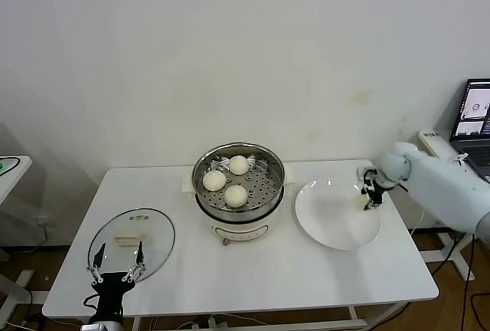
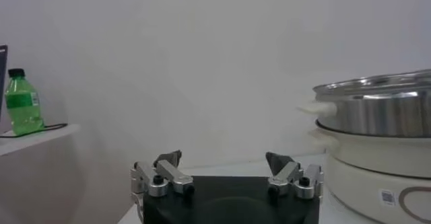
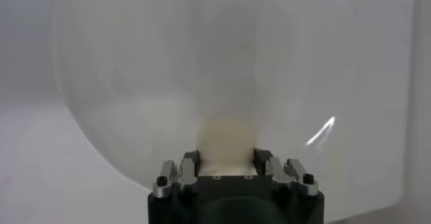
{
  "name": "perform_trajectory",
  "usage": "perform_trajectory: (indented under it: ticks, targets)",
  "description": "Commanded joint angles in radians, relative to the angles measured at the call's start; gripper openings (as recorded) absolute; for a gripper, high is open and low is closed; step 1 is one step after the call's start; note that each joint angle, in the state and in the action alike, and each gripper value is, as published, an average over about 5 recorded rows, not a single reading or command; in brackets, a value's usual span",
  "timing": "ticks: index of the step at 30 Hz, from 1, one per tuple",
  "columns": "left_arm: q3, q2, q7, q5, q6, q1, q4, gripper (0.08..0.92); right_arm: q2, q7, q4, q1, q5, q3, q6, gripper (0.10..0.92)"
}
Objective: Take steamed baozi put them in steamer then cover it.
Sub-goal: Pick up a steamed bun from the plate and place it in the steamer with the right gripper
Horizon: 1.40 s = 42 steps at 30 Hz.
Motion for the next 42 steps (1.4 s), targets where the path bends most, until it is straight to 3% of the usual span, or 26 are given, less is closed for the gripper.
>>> perform_trajectory:
  ticks: [1,9,15,29,42]
  targets:
    - [0.011,-0.001,-0.001,0.020,0.002,-0.002,0.004,0.823,-0.007,0.010,0.178,0.262,0.168,-0.121,-0.049,0.509]
    - [0.028,-0.009,-0.003,0.041,0.014,-0.018,-0.003,0.823,0.048,0.057,0.378,0.457,0.342,-0.267,-0.123,0.509]
    - [0.040,-0.013,-0.005,0.059,0.023,-0.030,-0.004,0.823,0.139,0.110,0.418,0.501,0.475,-0.307,-0.182,0.509]
    - [0.042,-0.012,-0.005,0.053,0.026,-0.044,-0.002,0.823,0.386,0.239,0.284,0.482,0.663,-0.392,-0.328,0.514]
    - [0.038,-0.012,-0.004,0.034,0.020,-0.051,-0.002,0.823,0.463,0.232,0.152,0.391,0.659,-0.387,-0.345,0.510]
